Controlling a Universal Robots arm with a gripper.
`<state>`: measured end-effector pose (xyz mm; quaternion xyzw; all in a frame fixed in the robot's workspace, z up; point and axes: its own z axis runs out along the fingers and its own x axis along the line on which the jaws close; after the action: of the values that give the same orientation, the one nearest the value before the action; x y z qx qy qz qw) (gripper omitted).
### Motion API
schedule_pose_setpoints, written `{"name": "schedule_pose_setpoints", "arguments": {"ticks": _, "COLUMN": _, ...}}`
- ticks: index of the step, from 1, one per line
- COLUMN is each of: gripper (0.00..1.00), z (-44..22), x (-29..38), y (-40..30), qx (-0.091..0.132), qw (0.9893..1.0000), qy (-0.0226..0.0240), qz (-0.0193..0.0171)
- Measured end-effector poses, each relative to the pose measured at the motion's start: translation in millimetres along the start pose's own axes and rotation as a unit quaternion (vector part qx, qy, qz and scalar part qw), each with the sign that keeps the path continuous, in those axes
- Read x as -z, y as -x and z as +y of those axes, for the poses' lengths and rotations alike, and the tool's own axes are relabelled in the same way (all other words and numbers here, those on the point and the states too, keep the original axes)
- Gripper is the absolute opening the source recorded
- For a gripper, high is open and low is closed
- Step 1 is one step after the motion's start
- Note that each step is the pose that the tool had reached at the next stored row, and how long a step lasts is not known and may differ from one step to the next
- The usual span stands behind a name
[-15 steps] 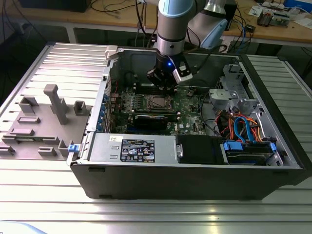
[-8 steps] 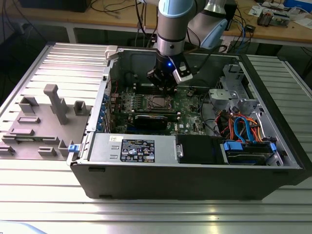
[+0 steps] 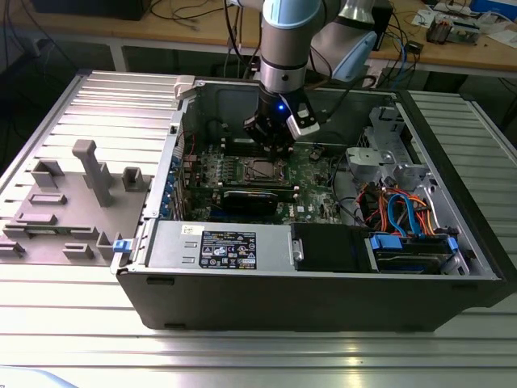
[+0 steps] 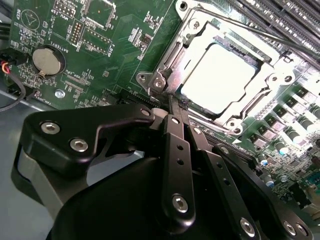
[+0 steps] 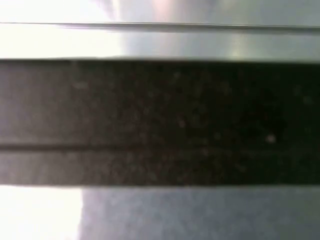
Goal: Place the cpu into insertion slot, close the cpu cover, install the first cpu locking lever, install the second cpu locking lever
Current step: 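Install the first cpu locking lever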
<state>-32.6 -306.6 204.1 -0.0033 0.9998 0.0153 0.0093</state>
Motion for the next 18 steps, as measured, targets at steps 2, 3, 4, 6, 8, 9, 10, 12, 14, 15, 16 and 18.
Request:
{"name": "schedule_pose_setpoints", "arguments": {"ticks": 2, "gripper": 0.11, "z": -0.1, "x": -0.3, "y": -0.1, "qx": 0.000, "qw": 1.0000, "qy": -0.0006, "qz": 0.0002}}
{"name": "schedule_pose_setpoints", "arguments": {"ticks": 3, "gripper": 0.11, "z": -0.1, "x": -0.4, "y": -0.1, "qx": 0.000, "qw": 1.0000, "qy": -0.0006, "qz": 0.0002}}
{"name": "schedule_pose_setpoints", "arguments": {"ticks": 4, "gripper": 0.11, "z": -0.1, "x": -0.5, "y": -0.1, "qx": 0.000, "qw": 1.0000, "qy": -0.0002, "qz": 0.0002}}
{"name": "schedule_pose_setpoints", "arguments": {"ticks": 6, "gripper": 0.11, "z": 0.0, "x": -0.7, "y": -0.1, "qx": 0.000, "qw": 1.0000, "qy": 0.0036, "qz": 0.0001}}
{"name": "schedule_pose_setpoints", "arguments": {"ticks": 8, "gripper": 0.11, "z": 0.0, "x": -0.7, "y": 0.0, "qx": 0.000, "qw": 1.0000, "qy": 0.0080, "qz": 0.0001}}
{"name": "schedule_pose_setpoints", "arguments": {"ticks": 9, "gripper": 0.11, "z": 0.0, "x": -0.8, "y": 0.0, "qx": 0.000, "qw": 1.0000, "qy": 0.0097, "qz": 0.0002}}
{"name": "schedule_pose_setpoints", "arguments": {"ticks": 10, "gripper": 0.11, "z": 0.0, "x": -0.7, "y": 0.0, "qx": 0.000, "qw": 0.9999, "qy": 0.0118, "qz": 0.0002}}
{"name": "schedule_pose_setpoints", "arguments": {"ticks": 12, "gripper": 0.11, "z": -0.1, "x": -0.8, "y": 0.0, "qx": 0.000, "qw": 0.9998, "qy": 0.0174, "qz": 0.0001}}
{"name": "schedule_pose_setpoints", "arguments": {"ticks": 14, "gripper": 0.11, "z": -0.6, "x": -0.9, "y": 0.0, "qx": -0.001, "qw": 0.9997, "qy": 0.0248, "qz": 0.0001}}
{"name": "schedule_pose_setpoints", "arguments": {"ticks": 15, "gripper": 0.11, "z": -0.8, "x": -1.2, "y": 0.2, "qx": -0.001, "qw": 0.9996, "qy": 0.0270, "qz": -0.0001}}
{"name": "schedule_pose_setpoints", "arguments": {"ticks": 16, "gripper": 0.11, "z": -1.0, "x": -1.1, "y": 0.1, "qx": -0.001, "qw": 0.9996, "qy": 0.0279, "qz": -0.0001}}
{"name": "schedule_pose_setpoints", "arguments": {"ticks": 18, "gripper": 0.11, "z": -1.7, "x": -0.9, "y": 0.1, "qx": -0.001, "qw": 0.9996, "qy": 0.0296, "qz": 0.0001}}
